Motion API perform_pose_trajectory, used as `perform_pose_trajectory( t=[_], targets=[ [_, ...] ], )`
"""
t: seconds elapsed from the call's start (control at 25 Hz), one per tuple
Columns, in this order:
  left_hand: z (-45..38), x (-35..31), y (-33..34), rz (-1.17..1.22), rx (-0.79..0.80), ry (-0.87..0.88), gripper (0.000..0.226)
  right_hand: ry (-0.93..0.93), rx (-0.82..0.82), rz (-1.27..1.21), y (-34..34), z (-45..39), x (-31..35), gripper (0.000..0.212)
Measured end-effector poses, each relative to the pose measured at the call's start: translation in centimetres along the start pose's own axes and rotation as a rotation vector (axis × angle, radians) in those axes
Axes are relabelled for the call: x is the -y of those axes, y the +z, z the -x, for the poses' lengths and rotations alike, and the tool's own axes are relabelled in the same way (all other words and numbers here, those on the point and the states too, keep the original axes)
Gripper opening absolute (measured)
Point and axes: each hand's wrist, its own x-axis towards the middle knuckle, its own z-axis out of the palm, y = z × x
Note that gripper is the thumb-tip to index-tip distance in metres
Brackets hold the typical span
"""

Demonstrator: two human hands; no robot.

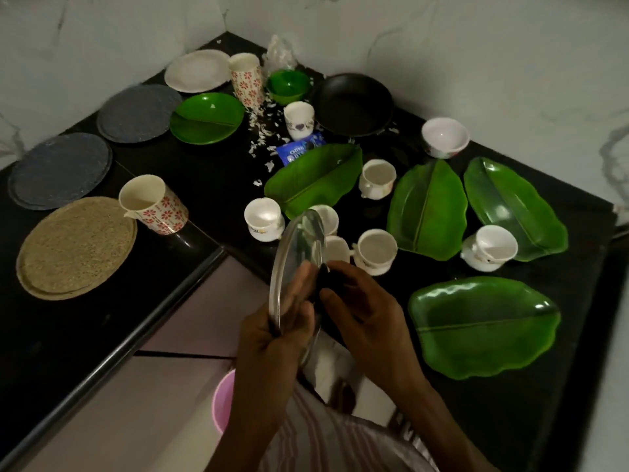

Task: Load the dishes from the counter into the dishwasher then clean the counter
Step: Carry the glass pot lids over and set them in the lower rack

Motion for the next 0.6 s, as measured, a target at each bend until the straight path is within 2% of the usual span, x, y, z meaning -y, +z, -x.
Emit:
perform_pose_trajectory(
  t=[0.24, 0.28, 0.44, 0.6],
  targets=[
    [4.1, -0.8, -0.7, -0.031, 0.048, 0.075, 0.008, -0.053, -0.073, -0.037, 0.5, 4.1, 0.3, 0.043],
    [4.3, -0.7, -1.0, -0.050, 0.056, 0.062, 0.006, -0.048, -0.093, -0.036, 0.8, 4.7, 0.3, 0.044],
    [5.3, 0.7, -2.8, -0.085, 0.115, -0.025, 0.031, -0.011, -0.172, -0.016, 2.1, 7.2, 0.2, 0.043],
    [6.9, 1.7, -6.2, -0.095, 0.214, -0.051, 0.031, 0.011, -0.277, -0.020, 5.1, 10.3, -0.1, 0.039]
  ],
)
